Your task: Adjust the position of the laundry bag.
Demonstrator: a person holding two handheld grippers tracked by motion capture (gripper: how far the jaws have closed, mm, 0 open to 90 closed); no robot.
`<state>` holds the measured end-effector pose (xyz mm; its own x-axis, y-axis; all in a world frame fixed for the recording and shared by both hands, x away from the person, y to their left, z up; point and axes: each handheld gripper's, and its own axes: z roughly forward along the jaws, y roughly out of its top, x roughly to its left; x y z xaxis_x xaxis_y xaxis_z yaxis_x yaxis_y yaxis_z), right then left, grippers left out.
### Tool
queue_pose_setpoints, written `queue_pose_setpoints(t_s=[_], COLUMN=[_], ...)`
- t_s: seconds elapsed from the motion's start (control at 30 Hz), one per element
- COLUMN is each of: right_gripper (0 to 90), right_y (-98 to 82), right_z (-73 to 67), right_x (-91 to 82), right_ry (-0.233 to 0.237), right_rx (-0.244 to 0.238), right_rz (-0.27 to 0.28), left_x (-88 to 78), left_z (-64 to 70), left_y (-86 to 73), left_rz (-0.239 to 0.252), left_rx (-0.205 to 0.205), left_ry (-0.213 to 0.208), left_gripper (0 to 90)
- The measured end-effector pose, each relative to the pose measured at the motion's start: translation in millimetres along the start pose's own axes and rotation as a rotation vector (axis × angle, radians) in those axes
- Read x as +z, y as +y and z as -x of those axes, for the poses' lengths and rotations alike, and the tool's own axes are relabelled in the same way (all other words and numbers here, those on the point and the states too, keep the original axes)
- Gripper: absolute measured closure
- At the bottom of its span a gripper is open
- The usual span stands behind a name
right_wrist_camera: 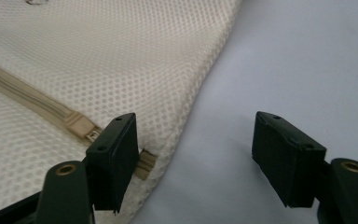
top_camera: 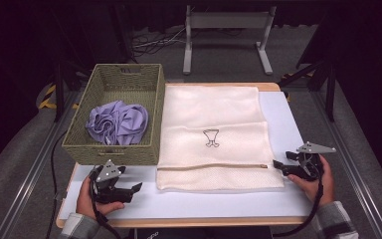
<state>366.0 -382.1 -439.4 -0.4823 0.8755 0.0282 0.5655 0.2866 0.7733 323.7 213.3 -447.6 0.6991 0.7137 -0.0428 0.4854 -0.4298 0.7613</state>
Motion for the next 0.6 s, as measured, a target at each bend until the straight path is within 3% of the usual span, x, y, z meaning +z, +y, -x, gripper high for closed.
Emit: queue_pose_setpoints(t_s=[0.07, 0.1, 0.3, 0.37, 0.5, 0.53, 0.6], right_gripper=[34.4, 35.2, 41.3, 42.6, 49.9, 51.8, 57.5], right_y=[1.6, 2.2, 4.9, 5.0, 6.6, 7.1, 7.7], right_z=[-4.2, -5.8, -14.5, -15.6, -20.8, -21.8, -22.9], right_x=[-4.2, -5.7, -8.4, -8.0, -10.4, -11.2, -11.6], right_ry=[0.021, 0.022, 0.054, 0.066, 0.075, 0.071, 0.086], right_rx=[-0.012, -0.020, -0.029, -0.028, -0.035, -0.036, -0.037], right_rz=[0.019, 0.022, 0.044, 0.041, 0.045, 0.048, 0.051], left_x=[1.6, 2.7, 1.1, -0.8, 4.8, 7.0, 11.4], left_z=[2.2, 3.1, 5.1, 6.5, 14.3, 17.3, 22.7], left_y=[1.3, 1.4, 2.1, 2.9, 6.5, 8.2, 12.4], left_rz=[-0.014, -0.014, 0.004, 0.026, 0.010, 0.010, 0.006], left_rx=[0.008, 0.010, 0.035, 0.039, 0.053, 0.051, 0.070], left_ry=[0.010, -0.003, 0.025, 0.004, -0.031, -0.059, -0.066], left_gripper=[14.3, 16.9, 32.5, 35.2, 35.2, 35.1, 36.3])
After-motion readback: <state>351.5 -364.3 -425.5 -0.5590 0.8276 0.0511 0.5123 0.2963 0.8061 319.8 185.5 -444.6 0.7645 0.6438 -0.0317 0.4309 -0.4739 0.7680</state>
